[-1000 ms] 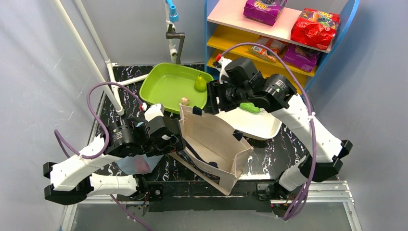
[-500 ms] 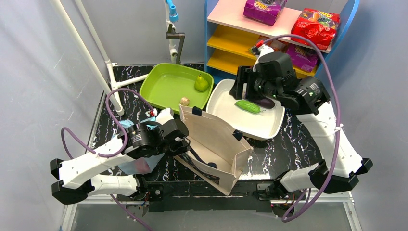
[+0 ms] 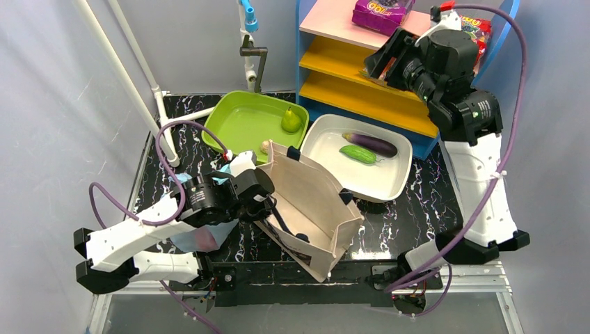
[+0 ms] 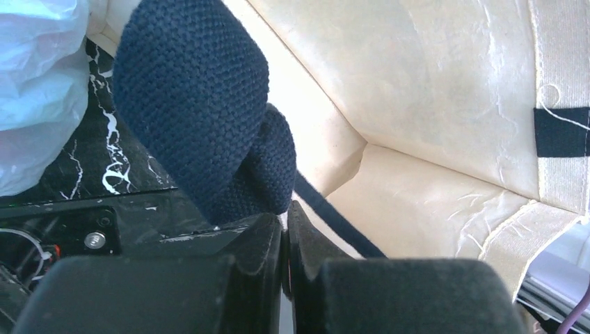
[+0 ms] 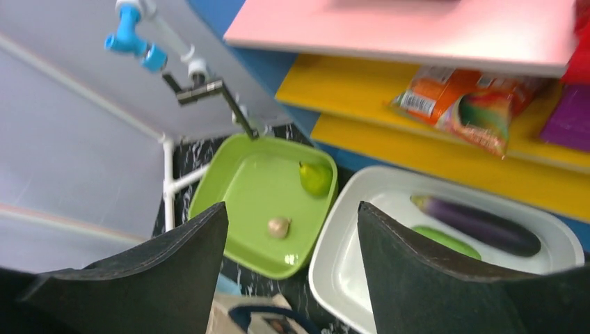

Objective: Place the food into the grocery bag and tie it

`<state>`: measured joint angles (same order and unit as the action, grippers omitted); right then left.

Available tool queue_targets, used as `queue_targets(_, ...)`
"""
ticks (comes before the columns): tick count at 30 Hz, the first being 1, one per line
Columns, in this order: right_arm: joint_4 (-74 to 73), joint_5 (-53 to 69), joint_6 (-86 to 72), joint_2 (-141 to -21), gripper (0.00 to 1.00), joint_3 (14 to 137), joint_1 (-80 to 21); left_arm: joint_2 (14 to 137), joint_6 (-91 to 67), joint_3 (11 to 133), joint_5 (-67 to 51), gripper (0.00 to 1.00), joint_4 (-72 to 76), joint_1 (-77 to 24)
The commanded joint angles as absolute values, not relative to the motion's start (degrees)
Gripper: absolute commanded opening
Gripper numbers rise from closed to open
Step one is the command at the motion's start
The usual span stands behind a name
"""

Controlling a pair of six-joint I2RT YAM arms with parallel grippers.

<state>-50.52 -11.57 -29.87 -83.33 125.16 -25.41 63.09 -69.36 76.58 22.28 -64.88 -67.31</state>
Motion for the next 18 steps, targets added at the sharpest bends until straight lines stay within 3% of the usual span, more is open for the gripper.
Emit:
queue_targets(1,-38.3,-9.3,-32.3,-85.9,0.76,127.1,-19.5,59.5,-64.3,76.6,25.2,0.05,-65.3,-67.3)
queue_targets(7,-34.5,-5.0,-33.1,-93.5,0.77,135.7,-12.6,55.5,-62.8,72.6,25.3,0.09,-63.9,-66.9)
queue_targets(13,-28.2,-2.5,-35.1,-98.2,0.77,138.0,-7.0,55.8,-57.4,72.7,26.6,0.05,-64.3,-66.7)
queue_targets(18,-24.0,-0.4,-36.3,-102.8,0.76,140.5,-3.7,56.9,-53.2,72.9,26.0,0.2,-63.6,-66.6)
